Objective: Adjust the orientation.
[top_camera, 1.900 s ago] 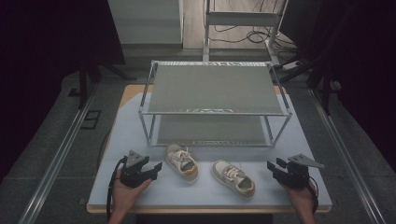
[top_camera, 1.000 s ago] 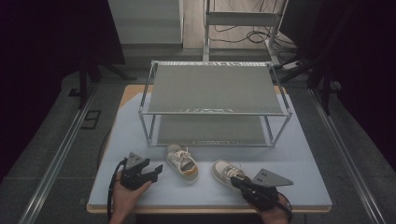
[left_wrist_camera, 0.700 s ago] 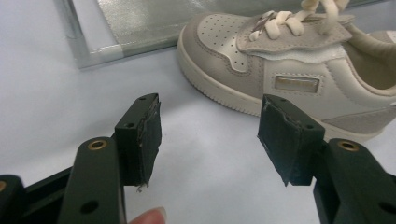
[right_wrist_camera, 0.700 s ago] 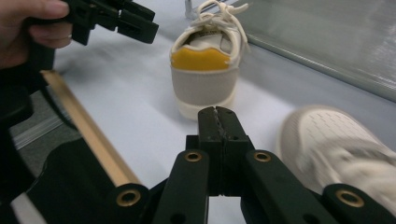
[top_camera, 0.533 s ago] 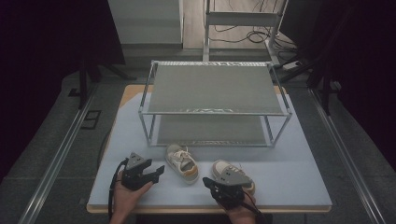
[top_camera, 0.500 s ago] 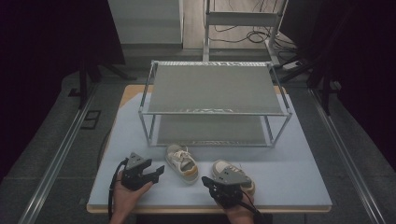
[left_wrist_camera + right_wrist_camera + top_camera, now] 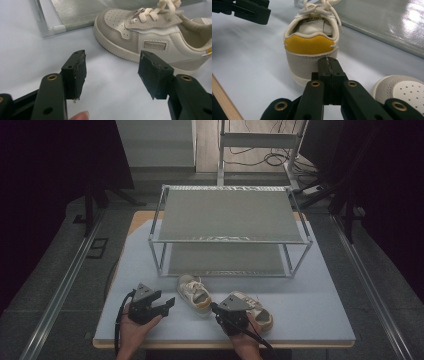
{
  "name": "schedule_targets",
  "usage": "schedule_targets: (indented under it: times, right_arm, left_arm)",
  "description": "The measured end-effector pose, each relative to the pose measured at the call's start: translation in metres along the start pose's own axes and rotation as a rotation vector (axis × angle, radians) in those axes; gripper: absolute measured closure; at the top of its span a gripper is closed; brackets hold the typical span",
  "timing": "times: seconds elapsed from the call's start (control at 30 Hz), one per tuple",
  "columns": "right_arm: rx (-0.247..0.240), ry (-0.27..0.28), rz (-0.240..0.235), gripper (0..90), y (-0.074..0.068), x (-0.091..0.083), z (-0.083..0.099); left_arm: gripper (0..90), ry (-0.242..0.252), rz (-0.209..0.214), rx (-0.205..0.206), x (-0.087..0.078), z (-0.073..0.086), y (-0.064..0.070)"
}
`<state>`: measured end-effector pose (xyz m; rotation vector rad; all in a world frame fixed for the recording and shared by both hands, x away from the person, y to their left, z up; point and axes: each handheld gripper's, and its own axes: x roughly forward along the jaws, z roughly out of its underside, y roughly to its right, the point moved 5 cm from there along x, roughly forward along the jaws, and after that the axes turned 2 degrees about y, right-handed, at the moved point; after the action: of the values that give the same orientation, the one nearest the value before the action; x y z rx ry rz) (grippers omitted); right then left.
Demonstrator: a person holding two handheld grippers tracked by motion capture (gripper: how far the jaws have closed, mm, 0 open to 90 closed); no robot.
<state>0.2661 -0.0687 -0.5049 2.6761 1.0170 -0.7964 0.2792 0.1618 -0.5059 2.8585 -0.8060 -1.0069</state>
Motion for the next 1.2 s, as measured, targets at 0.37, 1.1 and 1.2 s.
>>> schedule_targets:
  times: [0.37,1.1,1.2]
  right_arm:
    - [0.019,-0.005,-0.145,89.9,-0.023,0.003,-0.001]
    - [0.013,-0.029,-0.218,89.9,-0.038,0.026,0.006]
    - [0.005,-0.031,-0.238,89.9,-0.044,0.029,0.004]
  left_arm:
    - [39.2,-0.005,-0.001,0.001,-0.001,0.001,0.0]
    - [39.4,0.0,-0.013,-0.02,-0.007,0.002,-0.01]
    - [39.4,0.003,-0.012,-0.025,-0.008,0.001,-0.012]
